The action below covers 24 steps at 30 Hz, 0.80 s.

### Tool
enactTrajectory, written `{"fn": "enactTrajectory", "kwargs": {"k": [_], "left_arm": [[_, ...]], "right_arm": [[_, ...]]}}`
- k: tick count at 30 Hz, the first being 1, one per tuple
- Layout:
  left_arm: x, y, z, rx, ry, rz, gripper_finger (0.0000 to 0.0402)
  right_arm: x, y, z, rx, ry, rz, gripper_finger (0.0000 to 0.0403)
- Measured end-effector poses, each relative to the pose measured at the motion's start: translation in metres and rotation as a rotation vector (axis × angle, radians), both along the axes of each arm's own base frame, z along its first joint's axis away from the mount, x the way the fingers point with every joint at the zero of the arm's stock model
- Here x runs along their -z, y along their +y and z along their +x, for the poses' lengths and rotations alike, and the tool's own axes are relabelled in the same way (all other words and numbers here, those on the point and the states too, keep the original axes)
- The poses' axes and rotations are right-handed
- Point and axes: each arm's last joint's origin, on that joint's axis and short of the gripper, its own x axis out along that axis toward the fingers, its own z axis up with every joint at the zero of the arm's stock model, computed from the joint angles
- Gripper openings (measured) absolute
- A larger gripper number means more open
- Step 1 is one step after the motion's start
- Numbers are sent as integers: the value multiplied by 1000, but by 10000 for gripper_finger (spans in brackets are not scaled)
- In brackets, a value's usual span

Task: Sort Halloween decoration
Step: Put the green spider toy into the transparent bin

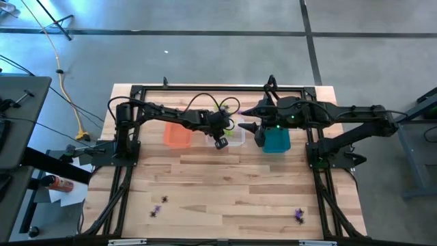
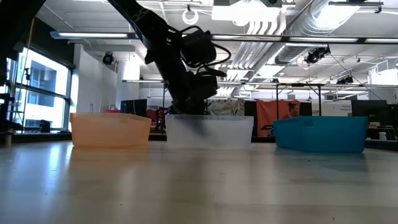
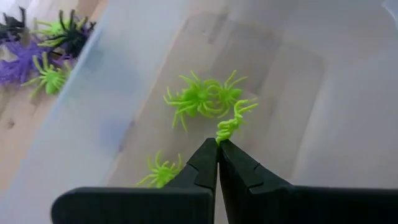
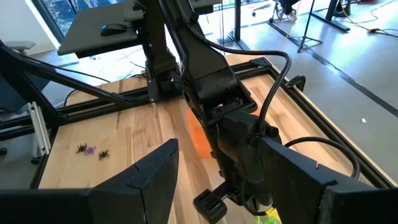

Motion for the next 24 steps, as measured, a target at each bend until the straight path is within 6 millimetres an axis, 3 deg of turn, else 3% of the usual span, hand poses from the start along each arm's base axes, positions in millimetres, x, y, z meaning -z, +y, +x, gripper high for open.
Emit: {"fn": "enactTrajectory", "kwargs": {"k": [5,9,13,18,24], "left_arm": [[-2,1,0,-1,-8,-3,26],[-5,1,-1,-32,-21,-36,77],[-20,1,-5,-32,-51,-64,135],[-77,-2,-23,3,-168,-17,186],[-161,-18,-68,-5,-431,10,204]], "right_arm": [[0,0,0,0,0,0,220],[0,0,0,-4,2,-9,220],[0,0,0,-12,6,-30,220],[0,0,0,-19,11,-48,220],[1,0,-1,-23,24,-52,220]]}}
